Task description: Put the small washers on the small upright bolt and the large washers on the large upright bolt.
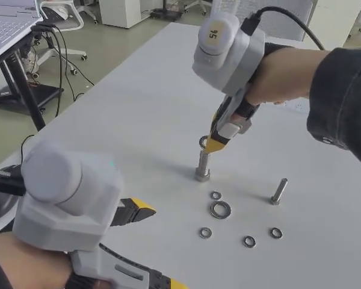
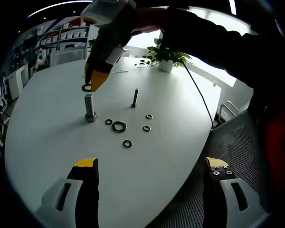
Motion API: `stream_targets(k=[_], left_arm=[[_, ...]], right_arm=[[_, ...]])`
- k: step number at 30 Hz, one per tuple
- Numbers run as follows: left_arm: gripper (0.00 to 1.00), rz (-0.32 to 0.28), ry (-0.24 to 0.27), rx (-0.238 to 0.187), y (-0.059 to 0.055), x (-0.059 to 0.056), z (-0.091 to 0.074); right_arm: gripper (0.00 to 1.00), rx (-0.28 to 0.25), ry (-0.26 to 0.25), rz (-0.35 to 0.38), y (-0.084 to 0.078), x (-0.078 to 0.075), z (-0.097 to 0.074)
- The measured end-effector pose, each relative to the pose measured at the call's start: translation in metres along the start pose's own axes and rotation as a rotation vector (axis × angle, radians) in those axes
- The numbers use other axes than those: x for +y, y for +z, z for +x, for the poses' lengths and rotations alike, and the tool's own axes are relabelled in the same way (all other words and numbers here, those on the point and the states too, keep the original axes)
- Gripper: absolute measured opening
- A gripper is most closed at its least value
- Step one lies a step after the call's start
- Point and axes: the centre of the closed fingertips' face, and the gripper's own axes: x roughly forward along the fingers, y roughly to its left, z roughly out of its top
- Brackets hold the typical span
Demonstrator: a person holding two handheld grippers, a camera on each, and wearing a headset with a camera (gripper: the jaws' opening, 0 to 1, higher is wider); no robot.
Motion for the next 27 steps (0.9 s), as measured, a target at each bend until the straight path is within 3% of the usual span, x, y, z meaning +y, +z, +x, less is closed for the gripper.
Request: stream_targets(k=[27], left_arm=[[0.91, -0.013, 0.004, 0.008, -0.002, -0.004, 0.003]], right_arm=[[0.24, 0.022, 0.043, 0.007, -0.012, 0.008, 0.019]])
